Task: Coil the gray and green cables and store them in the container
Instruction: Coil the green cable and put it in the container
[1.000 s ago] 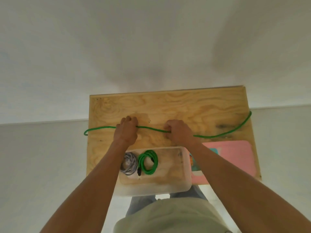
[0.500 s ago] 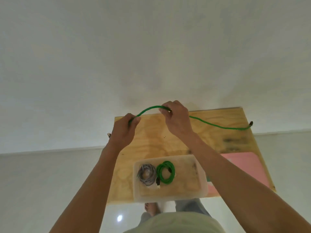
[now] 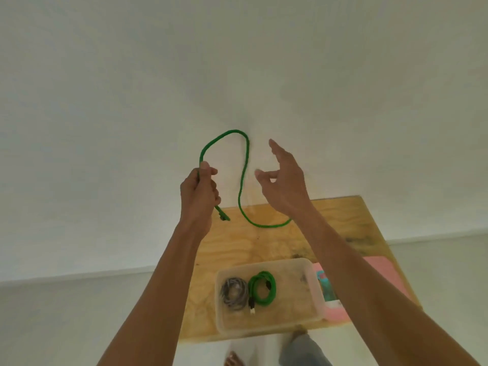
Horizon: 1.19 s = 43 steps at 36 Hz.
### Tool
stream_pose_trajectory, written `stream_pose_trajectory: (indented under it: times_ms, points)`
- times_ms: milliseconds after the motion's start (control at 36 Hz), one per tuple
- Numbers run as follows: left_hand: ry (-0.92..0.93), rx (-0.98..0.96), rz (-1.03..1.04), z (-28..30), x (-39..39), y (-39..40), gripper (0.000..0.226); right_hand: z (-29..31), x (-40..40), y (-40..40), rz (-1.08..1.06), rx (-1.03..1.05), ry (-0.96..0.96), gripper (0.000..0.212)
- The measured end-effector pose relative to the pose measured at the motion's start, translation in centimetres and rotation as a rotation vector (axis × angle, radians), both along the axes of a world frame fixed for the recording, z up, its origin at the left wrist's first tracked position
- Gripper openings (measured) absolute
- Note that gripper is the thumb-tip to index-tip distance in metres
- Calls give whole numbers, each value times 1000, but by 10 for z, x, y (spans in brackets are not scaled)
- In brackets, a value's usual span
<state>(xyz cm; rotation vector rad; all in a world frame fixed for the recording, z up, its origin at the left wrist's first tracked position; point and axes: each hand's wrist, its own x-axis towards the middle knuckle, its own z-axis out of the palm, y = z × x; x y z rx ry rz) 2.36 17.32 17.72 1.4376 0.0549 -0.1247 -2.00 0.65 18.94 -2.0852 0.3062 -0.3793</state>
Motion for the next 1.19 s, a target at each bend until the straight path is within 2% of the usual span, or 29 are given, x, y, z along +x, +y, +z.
stream_pose_trajectory:
  times_ms: [111, 167, 250, 333, 389, 417, 472, 528, 611, 667, 722, 778, 833, 972, 1083, 1139, 1194]
  points:
    - [127, -275, 18, 34, -7, -20, 33, -10, -34, 0, 396, 48, 254, 47]
    - [188, -403, 30, 48, -9, -29, 32, -20, -49, 3, 523, 35, 280, 38]
    - [233, -508, 55, 65, -9, -44, 30, -28, -62, 2, 469, 264, 155, 21]
    - [222, -548, 52, 78, -12, -60, 32, -18, -69, -11, 343, 538, 46, 17]
    - [174, -471, -28, 83, -19, -73, 34, -5, -72, -25, 235, 616, -41, 14]
    - [138, -362, -86, 84, -24, -80, 35, 2, -72, -33, 182, 622, -84, 12]
    - [22, -27, -196, 82, -40, -94, 35, 16, -71, -49, 104, 583, -132, 9]
    - [-120, 235, -288, 79, -59, -111, 35, 28, -69, -64, 110, 414, -155, 2]
    - [-203, 330, -229, 77, -75, -136, 37, 39, -68, -78, 165, 59, -170, 21]
    - [-168, 223, -82, 80, -75, -147, 33, 41, -70, -82, 183, 43, -156, 18]
    - [-104, 24, 13, 87, -71, -152, 35, 39, -74, -87, 224, 154, -128, 18]
    - [-47, -139, 22, 96, -69, -153, 37, 38, -75, -91, 260, 306, -135, 17]
    - [5, -240, -1, 103, -70, -153, 36, 39, -75, -94, 259, 356, -186, 18]
    - [47, -65, -7, 106, -78, -156, 33, 45, -66, -91, 242, 235, -286, 23]
    - [49, -255, 165, 118, -82, -147, 32, 50, -61, -94, 162, 291, -221, 30]
    - [55, -378, 215, 127, -81, -139, 32, 53, -54, -96, 171, 310, -215, 18]
    - [67, -419, 223, 136, -82, -131, 32, 62, -46, -99, 252, 390, -251, 10]
